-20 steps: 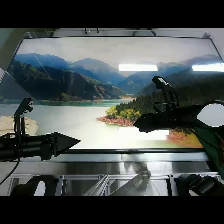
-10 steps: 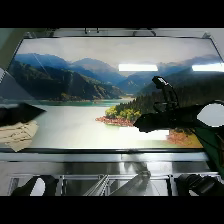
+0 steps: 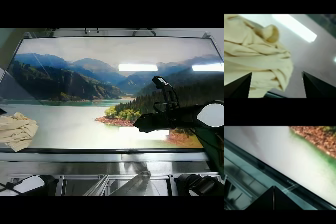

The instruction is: Fold the shirts.

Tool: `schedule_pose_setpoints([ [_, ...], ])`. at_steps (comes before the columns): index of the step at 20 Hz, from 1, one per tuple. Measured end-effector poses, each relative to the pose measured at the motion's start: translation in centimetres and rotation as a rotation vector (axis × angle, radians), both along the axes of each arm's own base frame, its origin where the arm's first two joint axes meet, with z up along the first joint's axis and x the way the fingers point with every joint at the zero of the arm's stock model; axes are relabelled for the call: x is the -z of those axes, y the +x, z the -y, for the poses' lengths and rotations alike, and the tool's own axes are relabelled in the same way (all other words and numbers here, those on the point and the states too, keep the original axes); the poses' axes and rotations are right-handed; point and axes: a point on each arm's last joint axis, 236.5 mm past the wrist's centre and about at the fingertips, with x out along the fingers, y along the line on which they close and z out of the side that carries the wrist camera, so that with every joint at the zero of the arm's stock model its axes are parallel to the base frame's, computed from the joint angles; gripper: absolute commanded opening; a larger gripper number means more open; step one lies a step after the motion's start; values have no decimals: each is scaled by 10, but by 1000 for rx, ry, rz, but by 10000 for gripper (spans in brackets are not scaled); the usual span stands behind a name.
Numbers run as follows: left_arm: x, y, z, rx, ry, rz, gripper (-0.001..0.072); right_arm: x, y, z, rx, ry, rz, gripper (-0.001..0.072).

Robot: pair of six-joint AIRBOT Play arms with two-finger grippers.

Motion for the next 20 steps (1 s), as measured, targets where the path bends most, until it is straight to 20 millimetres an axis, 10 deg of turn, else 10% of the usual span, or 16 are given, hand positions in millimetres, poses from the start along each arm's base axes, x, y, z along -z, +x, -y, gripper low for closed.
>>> schedule_pose_setpoints([
  [6, 79, -34, -33, -99, -136, -158, 692, 0, 0, 0, 1, 0, 1, 22],
  [8, 94, -40, -32, -103, -174, -191, 348, -1, 1, 0, 4, 2, 5, 21],
  [9, 100, -43, -32, -100, -184, -207, -5, -1, 2, 0, 6, 4, 7, 22],
  [12, 102, -36, -23, -58, -213, -209, 16, -1, 3, -1, 8, 5, 11, 22],
  [16, 50, 40, 6, 43, -269, -4, 17, -2, 4, -1, 9, 6, 13, 22],
  [20, -67, 131, 113, 325, -386, 305, 19, -4, 8, -2, 22, 18, 28, 22],
])
